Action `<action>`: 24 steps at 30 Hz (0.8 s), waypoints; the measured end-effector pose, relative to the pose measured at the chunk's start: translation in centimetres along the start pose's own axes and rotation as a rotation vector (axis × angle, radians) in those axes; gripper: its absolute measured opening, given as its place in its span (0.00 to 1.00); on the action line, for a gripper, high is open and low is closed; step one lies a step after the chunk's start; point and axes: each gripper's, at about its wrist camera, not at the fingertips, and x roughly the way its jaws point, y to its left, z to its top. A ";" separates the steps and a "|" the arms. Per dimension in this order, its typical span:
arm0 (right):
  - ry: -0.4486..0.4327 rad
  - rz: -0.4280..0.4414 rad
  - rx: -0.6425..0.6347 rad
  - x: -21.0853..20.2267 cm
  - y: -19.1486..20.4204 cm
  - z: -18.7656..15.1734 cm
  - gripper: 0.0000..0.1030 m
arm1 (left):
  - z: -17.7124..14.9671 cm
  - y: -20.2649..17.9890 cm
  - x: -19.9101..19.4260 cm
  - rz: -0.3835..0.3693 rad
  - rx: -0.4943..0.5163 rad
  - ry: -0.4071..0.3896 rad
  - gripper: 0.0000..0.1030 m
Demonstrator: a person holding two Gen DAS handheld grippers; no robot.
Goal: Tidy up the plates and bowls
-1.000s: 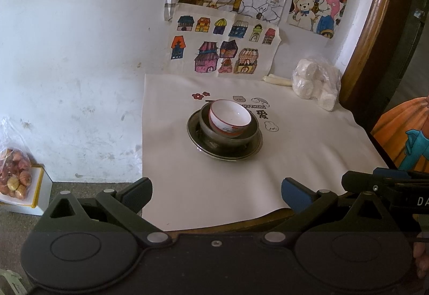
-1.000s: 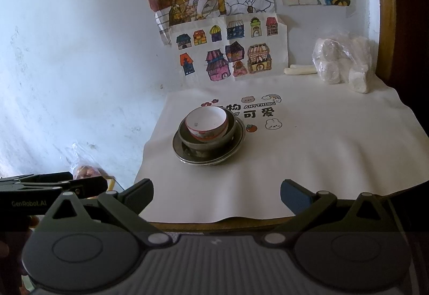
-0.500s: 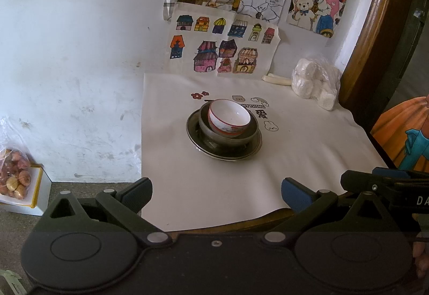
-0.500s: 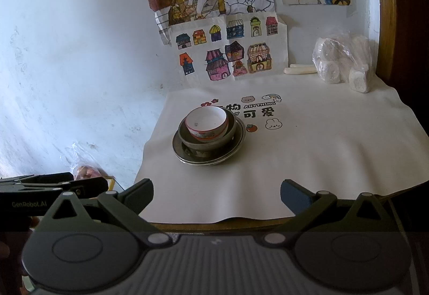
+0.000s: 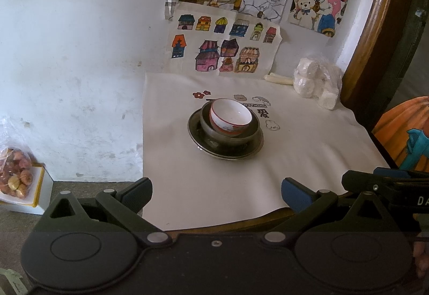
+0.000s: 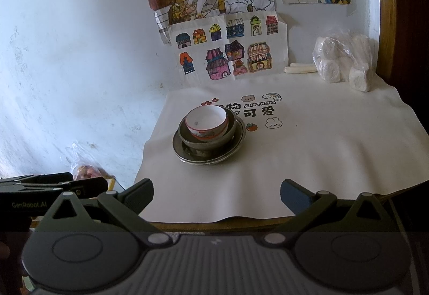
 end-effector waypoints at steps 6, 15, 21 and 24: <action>-0.001 -0.002 0.004 0.2 -0.1 0.0 1.00 | 0.0 -0.6 -0.3 0.033 0.008 -0.022 0.99; -0.001 -0.004 0.007 0.2 -0.3 0.0 1.00 | 0.1 -1.1 -0.7 0.006 0.027 -0.044 0.98; 0.003 -0.005 0.007 0.5 -0.3 0.1 1.00 | 0.2 -0.9 -0.5 0.001 0.027 -0.038 0.97; 0.009 -0.003 0.005 0.7 -0.2 0.2 1.00 | 0.3 -0.6 -0.4 0.000 0.022 -0.033 0.96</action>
